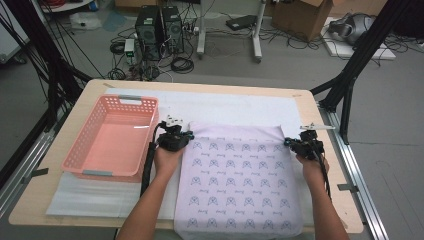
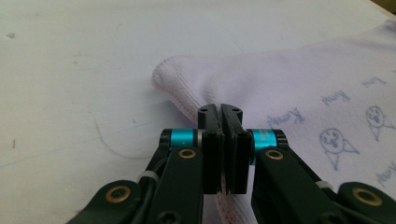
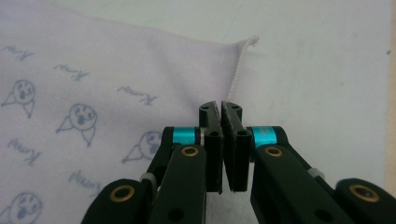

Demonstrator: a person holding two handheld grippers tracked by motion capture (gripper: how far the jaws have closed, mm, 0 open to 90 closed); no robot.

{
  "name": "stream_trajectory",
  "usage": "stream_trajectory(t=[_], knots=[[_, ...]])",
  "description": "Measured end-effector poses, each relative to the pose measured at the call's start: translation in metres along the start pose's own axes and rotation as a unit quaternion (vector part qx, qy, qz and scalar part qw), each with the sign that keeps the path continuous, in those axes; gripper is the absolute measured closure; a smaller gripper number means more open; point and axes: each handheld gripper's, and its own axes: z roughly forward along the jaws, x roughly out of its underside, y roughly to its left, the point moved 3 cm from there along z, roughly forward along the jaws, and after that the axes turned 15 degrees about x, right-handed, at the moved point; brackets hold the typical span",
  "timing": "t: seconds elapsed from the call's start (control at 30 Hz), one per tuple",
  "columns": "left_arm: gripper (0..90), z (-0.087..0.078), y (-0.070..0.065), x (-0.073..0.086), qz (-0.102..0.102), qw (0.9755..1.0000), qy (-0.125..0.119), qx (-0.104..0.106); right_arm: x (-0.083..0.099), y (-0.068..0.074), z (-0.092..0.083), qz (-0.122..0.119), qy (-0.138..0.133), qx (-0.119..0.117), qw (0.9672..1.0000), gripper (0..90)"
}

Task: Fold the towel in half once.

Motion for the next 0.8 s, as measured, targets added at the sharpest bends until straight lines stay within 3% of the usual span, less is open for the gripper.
stream_trajectory(t=[0.13, 0.3, 0.43, 0.8], knots=[[86.8, -0.003, 0.0, -0.024, 0.002, 0.9997, -0.022, -0.002, -0.012, -0.006, -0.004, 0.016, -0.027, 0.007, 0.9995, 87.8], [86.8, -0.008, 0.006, -0.048, -0.026, 0.9979, -0.06, 0.008, -0.032, -0.016, -0.013, 0.057, -0.079, -0.004, 0.9952, 87.8], [86.7, -0.01, 0.002, -0.046, -0.009, 0.9988, -0.047, 0.013, -0.035, -0.017, -0.018, 0.059, -0.082, -0.01, 0.9949, 87.8], [86.6, -0.029, -0.013, -0.027, -0.003, 0.9988, -0.036, 0.033, -0.018, -0.014, -0.037, 0.061, -0.077, -0.046, 0.9941, 87.6]])
